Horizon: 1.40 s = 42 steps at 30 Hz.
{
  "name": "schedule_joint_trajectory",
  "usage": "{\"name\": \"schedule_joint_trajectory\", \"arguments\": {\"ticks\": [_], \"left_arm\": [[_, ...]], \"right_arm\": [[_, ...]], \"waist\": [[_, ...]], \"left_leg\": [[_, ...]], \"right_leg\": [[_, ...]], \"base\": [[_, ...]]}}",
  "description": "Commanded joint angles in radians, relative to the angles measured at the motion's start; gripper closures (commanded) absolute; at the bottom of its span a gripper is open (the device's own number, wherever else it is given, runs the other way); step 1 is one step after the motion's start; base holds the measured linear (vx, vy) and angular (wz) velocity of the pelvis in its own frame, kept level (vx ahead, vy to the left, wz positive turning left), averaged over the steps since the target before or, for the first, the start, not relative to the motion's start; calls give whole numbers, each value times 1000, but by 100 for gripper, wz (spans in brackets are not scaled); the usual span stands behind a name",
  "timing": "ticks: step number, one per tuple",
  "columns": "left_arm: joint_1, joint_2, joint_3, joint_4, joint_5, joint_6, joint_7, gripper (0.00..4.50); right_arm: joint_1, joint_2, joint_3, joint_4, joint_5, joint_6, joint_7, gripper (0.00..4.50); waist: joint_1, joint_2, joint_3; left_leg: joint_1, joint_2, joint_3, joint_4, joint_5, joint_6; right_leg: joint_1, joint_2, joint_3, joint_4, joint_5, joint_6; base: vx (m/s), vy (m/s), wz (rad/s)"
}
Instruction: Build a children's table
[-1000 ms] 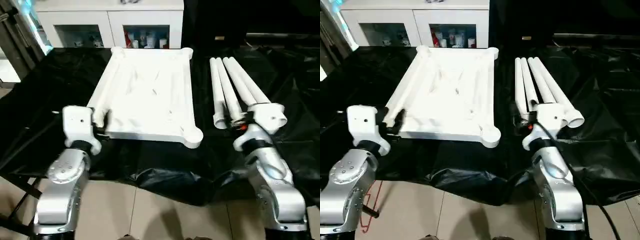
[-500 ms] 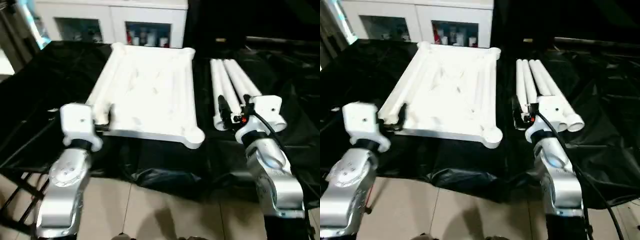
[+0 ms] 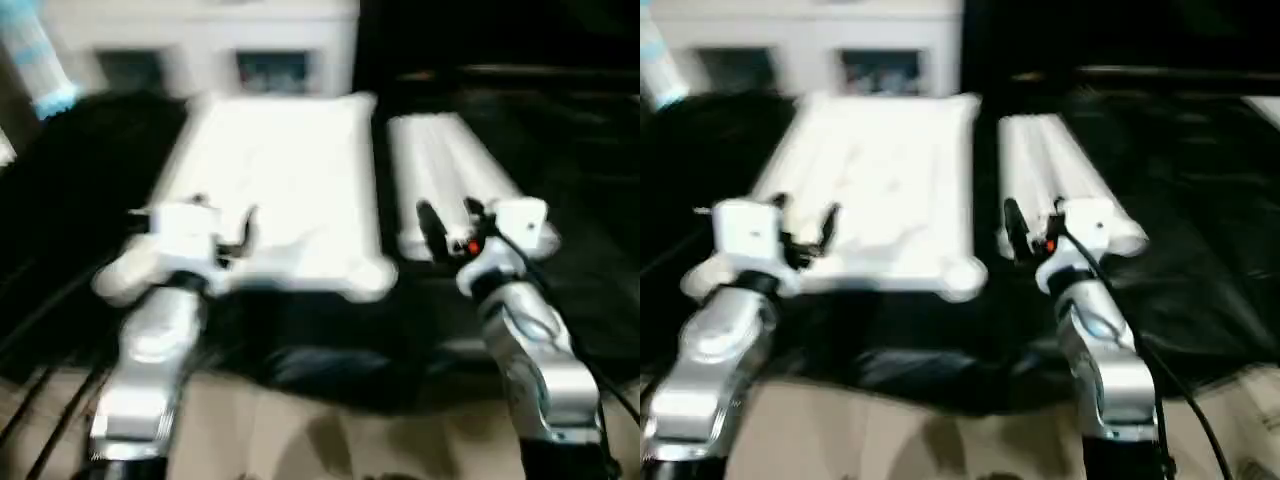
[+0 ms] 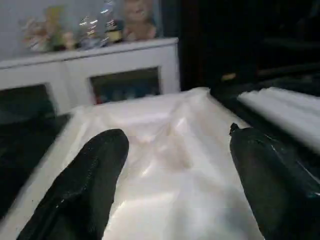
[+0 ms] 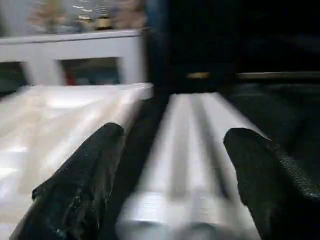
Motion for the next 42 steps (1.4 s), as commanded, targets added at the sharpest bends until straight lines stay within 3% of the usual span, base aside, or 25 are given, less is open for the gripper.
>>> {"name": "schedule_joint_trajectory", "arguments": {"ticks": [1,2,3,4,5,6,7,8,9,10,11,12,13,14,15,16,17,18,20,21,22,25,26,28,42], "left_arm": [[-6,-7,-14,29,7,0,4,72],[-6,-8,-13,29,7,0,4,72],[-15,-9,-12,25,2,5,7,72],[-16,-8,-13,23,0,7,7,72],[-18,-7,-15,20,0,9,6,72],[-14,3,-21,13,8,6,2,72],[-9,4,-15,10,8,6,3,72],[-3,4,-7,6,4,10,5,72],[6,6,4,-3,9,9,8,72],[11,7,7,-7,16,12,13,72],[12,8,7,-7,20,13,15,72],[17,6,13,-10,11,6,13,72],[19,3,16,-11,3,0,10,72],[20,5,17,-11,-3,-3,4,72],[22,20,11,-8,-20,-1,-30,72],[22,24,9,-8,-22,-2,-36,72],[22,41,-2,-4,-22,2,-56,72],[22,55,-8,1,-15,8,-67,72],[23,62,-11,4,-51,8,-113,72],[27,89,-25,15,-46,-6,-158,72],[28,89,-23,19,-62,-6,-179,72],[23,106,-32,37,-46,-19,-194,72],[16,112,-43,49,-40,-30,-202,72],[7,120,-60,63,-18,-45,-196,72],[-153,367,-272,204,-108,13,-799,7]], "right_arm": [[-18,-9,-3,9,-7,-3,10,84],[-19,-9,-3,9,-6,-3,11,84],[-34,-24,7,10,-2,-3,39,84],[-38,-31,14,13,-5,-5,49,84],[-42,-39,22,16,-11,-6,60,84],[-47,-59,53,24,-47,-27,76,84],[-50,-69,71,30,-62,-24,88,84],[-50,-75,92,32,-69,-31,110,84],[-46,-67,104,29,-60,-41,119,84],[-42,-57,102,26,-50,-38,113,84],[-40,-54,99,26,-46,-35,110,84],[-36,-46,92,28,-36,-25,103,84],[-34,-43,87,31,-32,-21,100,84],[-31,-44,88,32,-26,-21,109,84],[-20,-44,91,23,-16,-23,121,84],[-18,-44,91,22,-14,-24,123,84],[-12,-42,90,14,-5,-24,129,84],[-7,-41,91,10,-4,-28,133,84],[-3,-42,91,4,2,-28,143,84],[7,-51,95,-13,7,-37,165,84],[8,-53,93,-15,10,-36,168,84],[7,-63,90,-13,17,-33,179,84],[6,-73,91,-9,14,-32,186,84],[4,-80,87,-2,13,-30,192,84],[0,-438,182,7,66,-20,710,84]], "waist": [[35,-13,-64],[35,-13,-64],[39,-7,-76],[33,-6,-72],[35,6,-68],[34,29,-59],[39,92,-67],[6,98,-38],[-40,111,-68],[-49,84,-88],[-56,79,-93],[-56,43,-95],[-56,43,-95],[-40,31,-90],[-24,0,-81],[0,-39,-83],[4,-36,-85],[7,-14,-85],[10,0,-86],[6,41,-81],[4,54,-75],[0,43,-52],[6,33,-42],[16,31,-46],[29,32,-67]], "left_leg": [[-127,-35,-46,73,-146,154],[-127,-35,-46,73,-146,154],[-208,-38,-95,137,57,158],[-235,-38,-102,130,139,155],[-228,-29,-101,104,187,157],[-215,-12,-93,24,263,184],[-190,0,-104,-32,283,260],[-157,22,-161,-65,129,312],[-46,46,-316,-88,-36,533],[10,77,-387,-59,75,672],[16,69,-405,-48,204,706],[11,85,-355,-24,524,621],[11,85,-355,-24,524,621],[-20,60,-318,-24,786,548],[-86,-28,-255,4,761,443],[-187,-119,-176,88,358,318],[-195,-90,-163,88,207,252],[-172,-58,-142,27,221,85],[-168,-54,-136,13,216,61],[-136,30,-150,-29,60,37],[-127,46,-152,-39,-11,32],[-117,57,-128,-63,-277,21],[-107,47,-106,-57,-379,-1],[-106,48,-99,-57,-379,-12],[-124,59,-77,-72,-247,49]], "right_leg": [[153,-177,185,-182,-685,-82],[153,-177,185,-182,-685,-82],[179,-156,179,-154,-485,-174],[175,-130,140,-145,-280,-237],[159,-118,111,-151,-238,-255],[133,-65,45,-159,-245,-231],[158,-48,-50,-166,-232,-137],[118,14,-77,-115,-248,-74],[38,80,-69,54,-303,-14],[-41,56,-2,104,-272,9],[-66,51,16,117,-245,35],[-103,11,78,117,-56,136],[-103,11,78,117,-56,136],[-106,-7,105,91,123,147],[-73,-43,150,-19,382,90],[13,-116,206,-64,592,138],[31,-157,218,-67,705,118],[26,-101,135,-31,940,60],[28,-76,120,-33,892,52],[8,-47,92,-44,438,-63],[-2,-45,87,-51,300,-104],[-15,-53,96,-88,-97,-188],[-29,-68,107,-117,-396,-162],[-36,-74,110,-133,-551,-103],[-24,-80,101,-119,-366,-146]], "base": [[147,-38,-11],[147,-38,-11],[171,-43,2],[183,-27,2],[183,-27,2],[205,-4,-3],[246,65,6],[246,65,6],[261,51,25],[231,-46,44],[231,-46,44],[135,-47,45],[-60,-9,22],[-60,-9,22],[-180,-15,14],[-101,-13,29],[-101,-13,29],[3,-60,17],[8,-91,2],[0,0,0],[-64,-17,12],[-75,-6,12],[-83,-1,13],[-77,-1,2],[-22,6,-1]]}}
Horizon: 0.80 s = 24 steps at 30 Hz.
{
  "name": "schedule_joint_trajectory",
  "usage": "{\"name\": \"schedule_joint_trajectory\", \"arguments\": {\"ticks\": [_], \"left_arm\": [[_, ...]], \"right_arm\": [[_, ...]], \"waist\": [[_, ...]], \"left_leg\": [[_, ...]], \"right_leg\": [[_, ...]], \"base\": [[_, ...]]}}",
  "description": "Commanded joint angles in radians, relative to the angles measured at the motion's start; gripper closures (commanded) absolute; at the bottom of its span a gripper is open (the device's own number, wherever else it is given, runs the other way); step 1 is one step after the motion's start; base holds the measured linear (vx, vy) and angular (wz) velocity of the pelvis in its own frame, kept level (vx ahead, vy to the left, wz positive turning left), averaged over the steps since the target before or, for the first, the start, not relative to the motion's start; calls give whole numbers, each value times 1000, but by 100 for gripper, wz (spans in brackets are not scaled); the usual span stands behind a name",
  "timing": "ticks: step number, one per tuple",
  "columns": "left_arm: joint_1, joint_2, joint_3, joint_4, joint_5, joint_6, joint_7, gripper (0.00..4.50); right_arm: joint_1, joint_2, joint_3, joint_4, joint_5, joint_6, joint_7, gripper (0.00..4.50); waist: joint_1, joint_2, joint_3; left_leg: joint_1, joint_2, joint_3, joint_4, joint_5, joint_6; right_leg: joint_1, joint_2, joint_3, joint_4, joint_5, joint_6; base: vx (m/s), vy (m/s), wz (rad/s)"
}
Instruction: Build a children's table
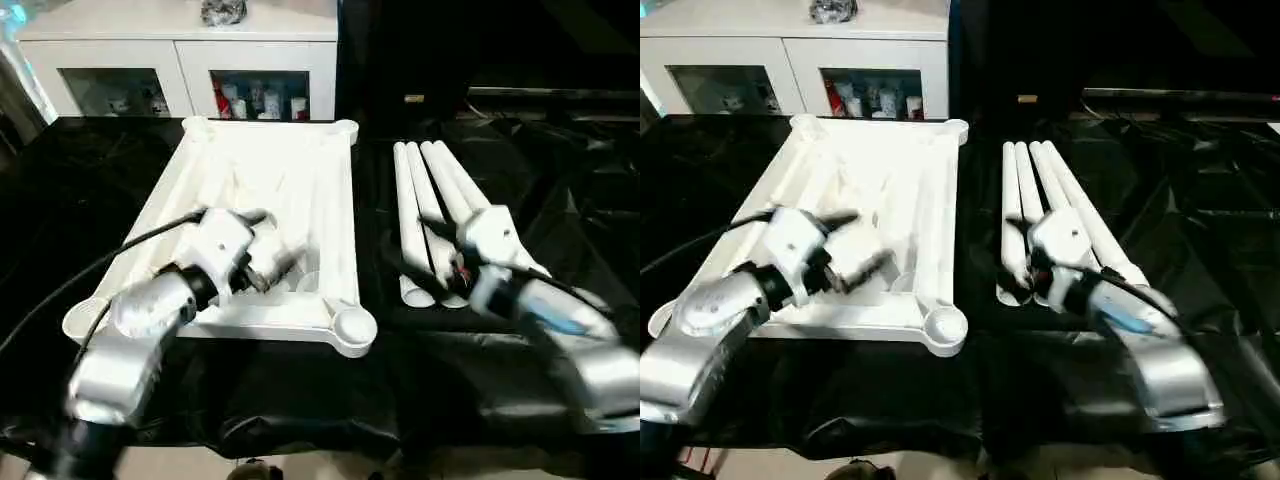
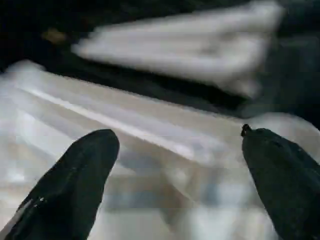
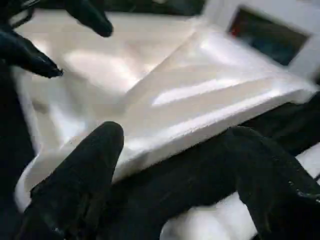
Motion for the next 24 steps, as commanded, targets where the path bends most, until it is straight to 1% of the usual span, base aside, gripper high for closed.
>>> {"name": "schedule_joint_trajectory", "arguments": {"ticks": [1,2,3,4,5,6,7,8,9,11,13,14,15,16,17,18,19,20,21,22,23,24], "left_arm": [[-21,21,-60,21,-3,54,-92,7],[-21,21,-60,21,-3,54,-92,7],[-26,36,-88,23,-22,87,-149,7],[-25,45,-102,24,-8,76,-161,7],[-24,48,-108,24,-1,70,-165,7],[-24,50,-116,30,13,61,-165,7],[-25,50,-117,31,14,60,-165,7],[-30,49,-122,40,19,56,-167,7],[-38,53,-130,47,14,69,-185,34],[-40,62,-138,44,7,92,-207,43],[-37,76,-146,29,7,116,-220,46],[-37,79,-147,24,6,126,-222,68],[-36,88,-150,14,3,148,-226,81],[-36,88,-150,14,3,148,-226,86],[-23,110,-151,-25,-1,194,-230,90],[-12,121,-149,-49,-3,214,-231,112],[-8,125,-149,-56,-3,219,-231,122],[-5,128,-148,-62,-3,223,-231,122],[5,135,-148,-72,10,220,-225,128],[10,137,-148,-75,17,219,-221,128],[12,136,-145,-77,19,221,-216,144],[14,131,-141,-75,19,226,-205,156]], "right_arm": [[1,-23,26,-25,13,25,59,84],[1,-23,26,-25,13,25,59,84],[6,-39,37,-29,8,20,79,84],[7,-39,40,-30,6,20,79,84],[7,-39,41,-31,6,20,78,84],[7,-34,42,-32,1,21,69,84],[7,-34,43,-32,1,21,69,84],[7,-35,45,-34,2,22,71,84],[8,-39,50,-38,4,27,79,84],[13,-45,56,-47,2,31,90,84],[23,-54,65,-63,5,39,107,84],[25,-57,66,-66,6,40,110,84],[27,-62,70,-72,7,41,117,84],[27,-62,70,-72,7,41,117,84],[37,-74,80,-91,16,53,136,84],[42,-79,85,-103,20,59,143,84],[44,-80,86,-106,22,62,145,84],[45,-80,86,-109,24,64,145,84],[44,-78,88,-110,23,67,144,84],[43,-77,89,-110,21,67,143,84],[43,-77,90,-110,20,68,144,84],[40,-75,94,-104,13,62,143,84]], "waist": [[5,-1,-64],[4,-2,-64],[4,-1,-64],[4,5,-66],[3,4,-68],[1,3,-70],[1,3,-70],[2,2,-71],[4,4,-73],[5,3,-75],[6,5,-77],[6,4,-78],[6,6,-79],[6,8,-79],[6,12,-77],[6,9,-75],[6,10,-74],[4,10,-73],[4,9,-70],[4,10,-67],[4,10,-67],[3,9,-63]], "left_leg": [[22,86,-38,-99,-322,15],[22,86,-37,-99,-319,17],[23,86,-37,-101,-352,13],[25,86,-37,-100,-359,10],[26,86,-36,-100,-360,9],[22,87,-35,-99,-336,16],[22,87,-35,-99,-336,16],[21,86,-33,-96,-317,26],[21,85,-30,-92,-284,40],[19,84,-28,-90,-260,49],[17,87,-27,-88,-216,65],[15,87,-27,-88,-205,70],[14,88,-28,-87,-191,78],[16,89,-27,-86,-184,82],[17,89,-26,-86,-186,83],[16,91,-26,-87,-189,85],[16,92,-27,-89,-193,85],[15,91,-27,-89,-202,86],[19,91,-26,-90,-223,80],[20,92,-26,-91,-246,69],[20,92,-26,-91,-246,69],[24,92,-26,-93,-285,52]], "right_leg": [[20,-92,46,-89,-378,-186],[20,-91,45,-87,-358,-195],[20,-89,42,-84,-352,-206],[19,-89,43,-84,-351,-206],[18,-89,44,-84,-339,-208],[23,-89,43,-82,-290,-221],[23,-89,43,-82,-290,-221],[25,-91,45,-81,-271,-226],[27,-90,45,-80,-249,-235],[29,-89,45,-78,-229,-241],[32,-88,43,-72,-171,-253],[35,-88,42,-70,-155,-255],[36,-88,40,-67,-134,-263],[37,-88,39,-67,-122,-273],[35,-87,38,-66,-117,-277],[37,-88,38,-67,-116,-280],[38,-87,36,-65,-117,-282],[37,-86,35,-67,-129,-282],[34,-87,36,-72,-162,-280],[34,-88,36,-75,-200,-275],[34,-88,36,-75,-200,-275],[28,-87,37,-80,-263,-260]], "base": [[0,0,0],[0,0,0],[0,0,0],[0,0,0],[0,0,0],[0,0,0],[0,0,0],[0,0,0],[0,0,0],[0,0,0],[0,0,0],[0,0,0],[0,0,0],[0,0,0],[0,0,0],[0,0,0],[0,0,0],[0,0,0],[0,0,0],[0,0,0],[0,0,0],[0,0,0]]}}
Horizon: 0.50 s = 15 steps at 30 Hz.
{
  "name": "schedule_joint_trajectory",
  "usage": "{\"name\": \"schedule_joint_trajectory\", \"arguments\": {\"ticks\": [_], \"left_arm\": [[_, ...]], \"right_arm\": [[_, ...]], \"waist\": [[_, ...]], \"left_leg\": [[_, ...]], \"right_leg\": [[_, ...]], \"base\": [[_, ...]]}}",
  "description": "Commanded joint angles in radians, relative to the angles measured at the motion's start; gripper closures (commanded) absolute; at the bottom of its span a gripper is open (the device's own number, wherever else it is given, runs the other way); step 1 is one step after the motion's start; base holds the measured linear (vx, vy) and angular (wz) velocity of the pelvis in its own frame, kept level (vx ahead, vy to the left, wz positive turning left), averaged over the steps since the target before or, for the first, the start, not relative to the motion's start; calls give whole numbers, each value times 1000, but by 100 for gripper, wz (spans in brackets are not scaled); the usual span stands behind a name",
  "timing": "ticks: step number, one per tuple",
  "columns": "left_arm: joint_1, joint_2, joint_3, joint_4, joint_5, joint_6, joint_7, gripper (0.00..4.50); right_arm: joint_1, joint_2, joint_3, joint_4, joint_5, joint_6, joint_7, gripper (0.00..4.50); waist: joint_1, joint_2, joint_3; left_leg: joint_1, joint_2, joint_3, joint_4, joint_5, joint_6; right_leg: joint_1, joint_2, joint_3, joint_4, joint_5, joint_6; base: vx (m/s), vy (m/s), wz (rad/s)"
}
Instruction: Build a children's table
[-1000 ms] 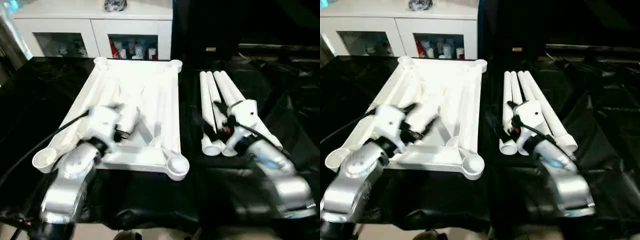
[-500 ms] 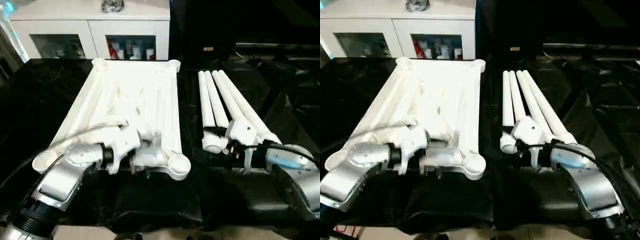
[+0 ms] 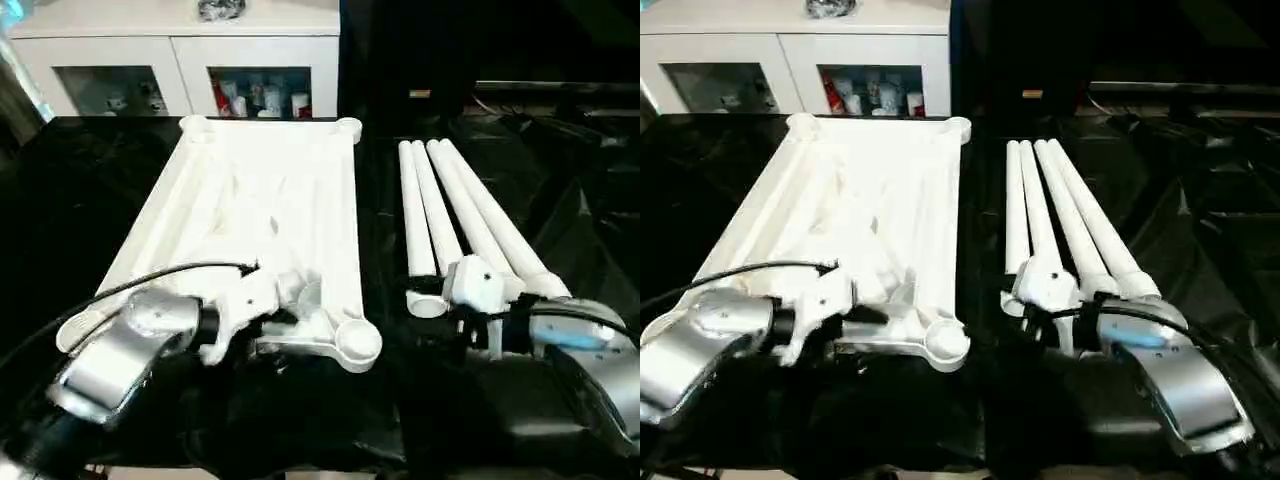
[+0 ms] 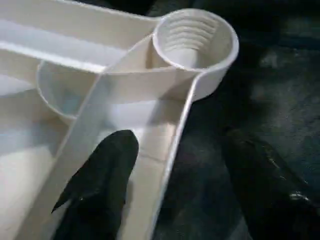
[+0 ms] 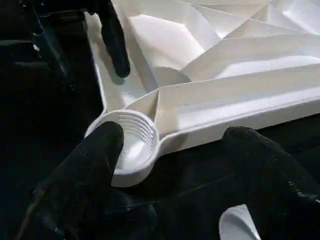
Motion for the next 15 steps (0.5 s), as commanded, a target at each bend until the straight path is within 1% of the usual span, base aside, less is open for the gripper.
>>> {"name": "schedule_joint_trajectory", "arguments": {"ticks": [1,2,3,4,5,6,7,8,10,11,14,15], "left_arm": [[3,4,7,-11,12,10,20,164],[3,2,8,-9,12,12,22,169],[3,-1,6,-8,12,10,31,177],[3,-5,5,-4,16,7,42,177],[1,-8,3,3,24,-3,50,202],[0,-12,2,11,33,-16,59,210],[-1,-17,2,16,38,-16,67,213],[-2,-21,3,20,44,-18,74,215],[-7,-31,5,37,57,-32,93,239],[-7,-31,6,38,58,-33,94,253],[-14,-32,-1,49,62,-35,95,269],[-15,-28,-9,54,70,-40,94,279]], "right_arm": [[-7,-1,9,-17,6,2,6,84],[-7,-1,9,-16,5,2,6,84],[-13,3,12,-7,-6,-4,0,84],[-16,6,13,-4,-11,-6,-2,84],[-18,8,14,-1,-14,-7,-3,84],[-18,9,15,-1,-13,-4,-2,84],[-17,10,17,-5,-5,5,4,84],[-14,9,20,-11,4,13,11,84],[-3,1,31,-28,13,23,28,84],[-2,0,33,-30,14,23,30,84],[6,-6,48,-36,-2,15,33,84],[4,-4,51,-31,-9,12,29,84]], "waist": [[1,-2,-55],[1,-2,-55],[0,-9,-53],[0,-5,-51],[0,-5,-51],[0,-6,-50],[-1,-5,-50],[-1,-5,-50],[-3,-6,-49],[-2,-5,-50],[-2,-5,-50],[-1,-2,-50]], "left_leg": [[26,83,-33,-94,-319,20],[26,83,-34,-94,-328,15],[27,82,-34,-95,-341,9],[28,82,-35,-95,-350,4],[27,82,-36,-96,-356,1],[27,82,-37,-97,-360,-1],[25,82,-38,-98,-363,-4],[25,82,-38,-98,-364,-4],[24,82,-39,-99,-369,-4],[25,82,-39,-98,-371,-4],[24,82,-39,-99,-364,-3],[23,83,-41,-100,-361,-2]], "right_leg": [[27,-87,46,-81,-312,-241],[27,-87,46,-82,-328,-235],[24,-87,47,-86,-357,-223],[22,-88,47,-87,-381,-214],[21,-89,47,-89,-398,-206],[20,-89,47,-90,-407,-201],[20,-88,47,-90,-408,-196],[20,-88,47,-90,-406,-194],[21,-88,47,-91,-405,-190],[20,-89,47,-91,-407,-190],[19,-88,48,-91,-392,-189],[20,-89,48,-90,-387,-191]], "base": [[0,0,0],[0,0,0],[0,0,0],[0,0,0],[0,0,0],[0,0,0],[0,0,0],[0,0,0],[0,0,0],[0,0,0],[0,0,0],[0,0,0]]}}
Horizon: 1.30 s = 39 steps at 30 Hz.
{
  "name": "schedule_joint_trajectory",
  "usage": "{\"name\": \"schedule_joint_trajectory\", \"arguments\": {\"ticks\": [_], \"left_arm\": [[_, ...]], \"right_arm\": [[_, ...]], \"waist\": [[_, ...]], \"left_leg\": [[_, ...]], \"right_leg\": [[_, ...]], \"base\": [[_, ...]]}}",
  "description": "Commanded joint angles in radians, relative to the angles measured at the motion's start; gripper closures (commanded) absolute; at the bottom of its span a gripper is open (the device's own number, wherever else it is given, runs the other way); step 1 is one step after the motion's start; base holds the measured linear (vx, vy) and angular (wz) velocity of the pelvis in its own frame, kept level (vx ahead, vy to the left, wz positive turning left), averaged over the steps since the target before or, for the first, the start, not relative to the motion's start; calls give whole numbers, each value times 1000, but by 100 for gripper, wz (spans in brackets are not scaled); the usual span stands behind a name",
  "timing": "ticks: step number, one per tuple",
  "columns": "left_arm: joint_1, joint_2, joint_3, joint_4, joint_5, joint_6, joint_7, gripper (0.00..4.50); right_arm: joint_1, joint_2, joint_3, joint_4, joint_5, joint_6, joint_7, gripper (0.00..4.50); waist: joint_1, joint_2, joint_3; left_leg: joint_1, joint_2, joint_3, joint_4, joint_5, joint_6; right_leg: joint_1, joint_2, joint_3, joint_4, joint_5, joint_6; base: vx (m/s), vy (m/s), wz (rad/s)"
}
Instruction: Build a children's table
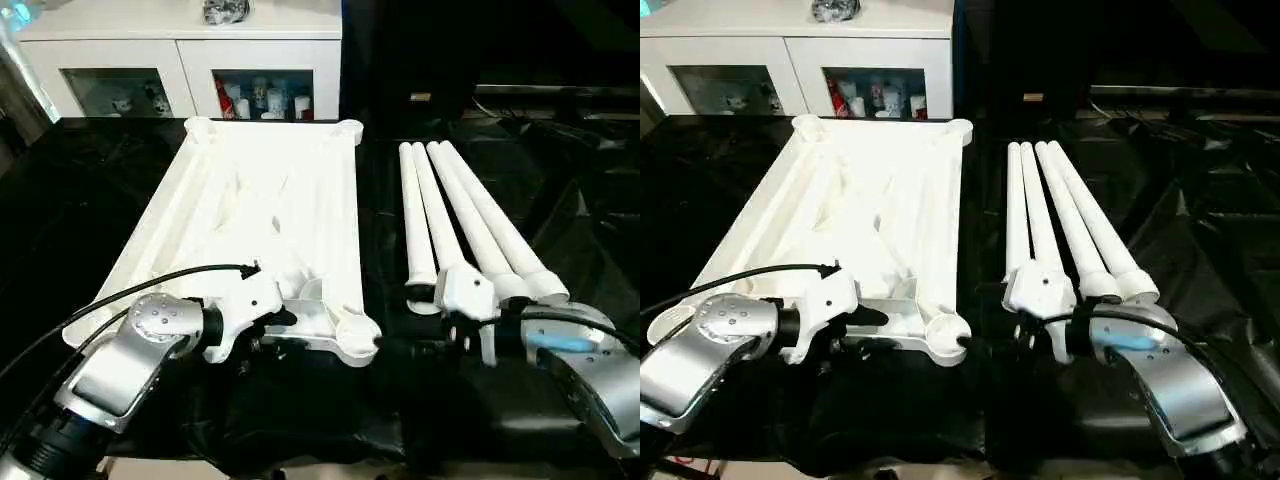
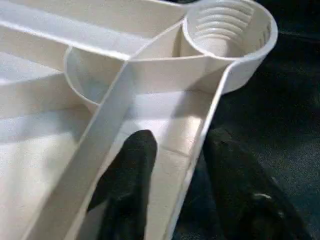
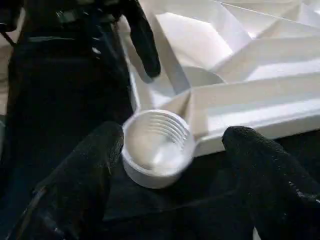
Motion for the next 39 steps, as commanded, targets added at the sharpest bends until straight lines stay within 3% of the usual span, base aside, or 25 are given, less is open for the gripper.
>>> {"name": "schedule_joint_trajectory", "arguments": {"ticks": [1,8,9,13,20,24,27,30,32,37,38,39], "left_arm": [[-12,9,-8,9,23,-17,6,291],[-9,5,-10,14,32,-26,9,351],[-8,5,-10,14,34,-29,10,356],[-6,-5,5,7,39,-24,42,385],[-10,-39,53,-33,47,18,133,425],[-4,-45,63,-49,54,47,159,446],[-7,-47,59,-49,58,35,165,446],[-8,-46,48,-30,63,-48,153,446],[4,-35,33,-6,75,-146,133,446],[18,-30,38,-1,56,-191,105,446],[23,-30,58,-7,29,-187,92,403],[25,-31,66,-9,21,-182,92,391]], "right_arm": [[-1,-4,9,-9,-7,-1,2,84],[3,-1,11,-9,-16,-5,-1,84],[3,-1,12,-9,-17,-6,-2,84],[3,0,13,-7,-20,-10,-10,84],[5,7,11,-4,-29,-18,-22,84],[6,8,12,-1,-33,-23,-28,84],[5,10,11,2,-35,-27,-31,84],[5,10,11,4,-38,-31,-33,84],[3,10,10,6,-38,-34,-36,84],[3,12,5,1,-31,-33,-39,84],[6,13,1,-7,-23,-28,-38,84],[7,14,1,-9,-20,-26,-38,84]], "waist": [[1,-3,-51],[1,-2,-51],[2,2,-49],[-6,-1,-50],[-13,-1,-55],[-17,0,-60],[-17,-1,-60],[-14,1,-60],[-10,3,-58],[2,5,-59],[6,6,-60],[7,5,-59]], "left_leg": [[23,83,-40,-100,-360,-1],[21,83,-40,-101,-357,1],[21,84,-41,-102,-365,0],[15,83,-44,-103,-369,-4],[10,83,-41,-97,-304,21],[10,83,-35,-92,-240,48],[9,83,-34,-90,-212,65],[12,85,-33,-90,-216,70],[13,86,-33,-92,-236,66],[19,89,-32,-95,-261,42],[22,90,-31,-96,-261,39],[21,89,-30,-96,-267,35]], "right_leg": [[18,-88,50,-90,-378,-199],[21,-90,50,-88,-353,-213],[20,-90,49,-89,-362,-211],[25,-91,48,-88,-362,-204],[31,-90,46,-83,-280,-228],[37,-89,41,-78,-181,-258],[39,-88,39,-78,-147,-270],[38,-87,38,-80,-160,-271],[35,-87,37,-82,-182,-267],[32,-88,40,-80,-183,-260],[30,-88,41,-79,-177,-262],[30,-87,41,-78,-179,-265]], "base": [[0,0,0],[0,0,0],[0,0,0],[0,0,0],[0,0,0],[0,0,0],[0,0,0],[0,0,0],[0,0,0],[0,0,0],[0,0,0],[0,0,0]]}}
